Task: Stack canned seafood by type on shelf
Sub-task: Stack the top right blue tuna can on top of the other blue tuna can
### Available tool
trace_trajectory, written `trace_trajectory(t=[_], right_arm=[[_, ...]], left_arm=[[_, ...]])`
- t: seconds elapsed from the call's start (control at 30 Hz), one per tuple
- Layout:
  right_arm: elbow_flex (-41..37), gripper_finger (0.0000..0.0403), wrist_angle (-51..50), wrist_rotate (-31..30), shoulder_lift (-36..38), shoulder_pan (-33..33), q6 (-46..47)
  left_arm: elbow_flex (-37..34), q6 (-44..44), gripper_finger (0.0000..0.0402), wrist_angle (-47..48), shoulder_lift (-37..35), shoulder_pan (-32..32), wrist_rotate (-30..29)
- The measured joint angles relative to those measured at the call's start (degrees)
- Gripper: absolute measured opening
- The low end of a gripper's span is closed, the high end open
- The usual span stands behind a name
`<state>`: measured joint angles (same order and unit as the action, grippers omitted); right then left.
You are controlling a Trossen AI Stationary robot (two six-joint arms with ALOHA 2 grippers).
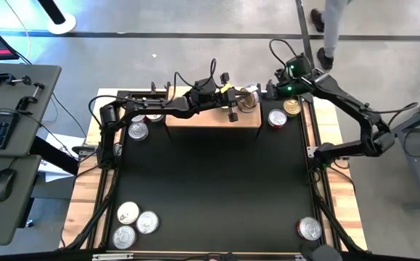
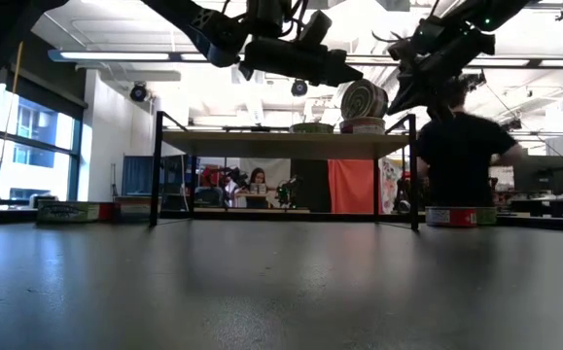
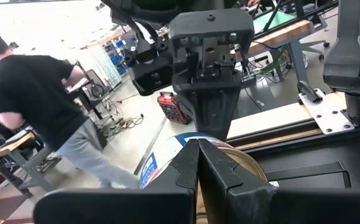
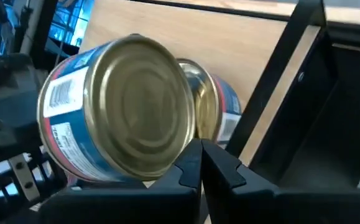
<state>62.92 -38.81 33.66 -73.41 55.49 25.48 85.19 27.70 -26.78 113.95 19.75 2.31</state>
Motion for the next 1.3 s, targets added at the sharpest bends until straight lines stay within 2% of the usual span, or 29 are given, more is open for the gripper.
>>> trace_trajectory(t=[0.23,0.43,1.3], right_arm=[[0.0,0.0000,2.1,6.7,-3.8,3.4,-1.4],[0.0,0.0000,7.2,10.1,-6.0,2.4,0.3],[0.0,0.0000,13.6,11.0,-9.2,-1.7,6.5]], left_arm=[[0.0,0.0,0.0000,0.0,0.0,0.0,0.0],[0.0,0.0,0.0000,0.1,0.0,0.0,0.0],[0.0,1.2,0.0000,-3.4,1.5,-0.3,-1.5]])
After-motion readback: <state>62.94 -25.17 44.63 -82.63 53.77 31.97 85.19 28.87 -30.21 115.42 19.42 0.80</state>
